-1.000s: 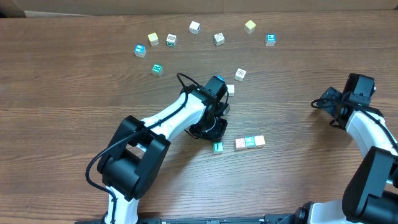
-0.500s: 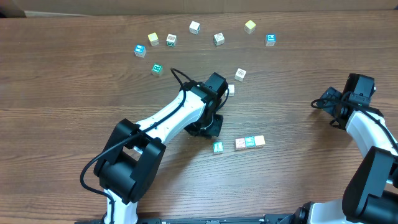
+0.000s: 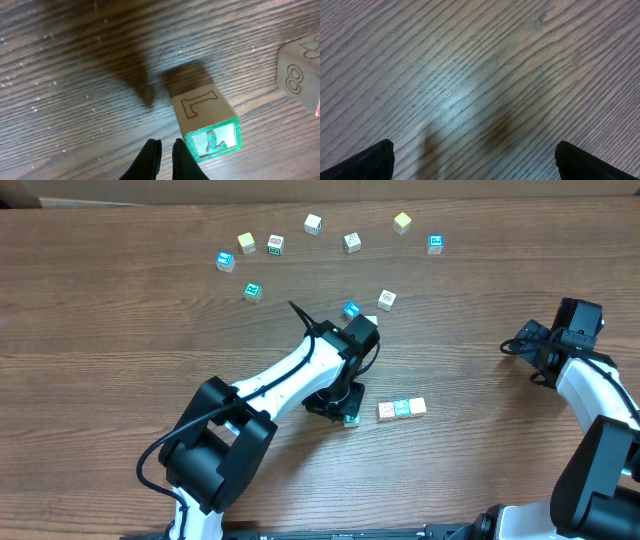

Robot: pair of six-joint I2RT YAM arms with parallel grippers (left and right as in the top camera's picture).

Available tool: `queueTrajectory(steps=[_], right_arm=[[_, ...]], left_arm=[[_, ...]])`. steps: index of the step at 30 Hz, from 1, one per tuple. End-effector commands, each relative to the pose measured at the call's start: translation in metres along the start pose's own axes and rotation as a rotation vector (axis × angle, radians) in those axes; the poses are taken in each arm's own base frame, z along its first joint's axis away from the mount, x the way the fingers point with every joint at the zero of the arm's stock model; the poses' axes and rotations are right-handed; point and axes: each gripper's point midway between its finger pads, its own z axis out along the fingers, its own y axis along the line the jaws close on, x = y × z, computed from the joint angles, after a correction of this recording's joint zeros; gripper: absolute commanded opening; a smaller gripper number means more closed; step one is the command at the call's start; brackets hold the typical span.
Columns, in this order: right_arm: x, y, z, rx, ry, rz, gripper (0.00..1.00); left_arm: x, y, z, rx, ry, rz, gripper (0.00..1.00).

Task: Form a horizontal line

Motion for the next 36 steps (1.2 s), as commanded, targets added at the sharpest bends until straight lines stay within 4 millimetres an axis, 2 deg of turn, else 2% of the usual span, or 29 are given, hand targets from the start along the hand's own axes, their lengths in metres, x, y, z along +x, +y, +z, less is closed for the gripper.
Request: queueTrajectory(steps=[1, 6, 14, 20, 27, 36], right_arm=[[-0.004, 0.000, 0.000, 0.000, -0.011, 0.007, 1.00], [-0.004, 0.000, 0.000, 0.000, -0.011, 0.008, 1.00], [-0.004, 0.000, 0.000, 0.000, -0.011, 0.008, 1.00], [-0.004, 0.000, 0.000, 0.000, -0.011, 0.008, 1.00], [-0.004, 0.000, 0.000, 0.000, -0.011, 0.007, 1.00], [-0.004, 0.000, 0.000, 0.000, -0.011, 0.007, 1.00]], left_arm=[[0.004, 0.000, -0.005, 0.005, -0.007, -0.018, 0.08], [0.013, 0.003, 0.000, 0.001, 0.028, -0.024, 0.08], [0.005, -0.002, 0.000, 0.021, -0.006, -0.014, 0.07], [-0.003, -0.020, -0.001, 0.112, -0.027, 0.001, 0.07], [-0.013, -0.025, -0.002, 0.133, -0.071, 0.000, 0.08], [-0.005, -0.024, -0.002, 0.129, -0.037, -0.035, 0.08]])
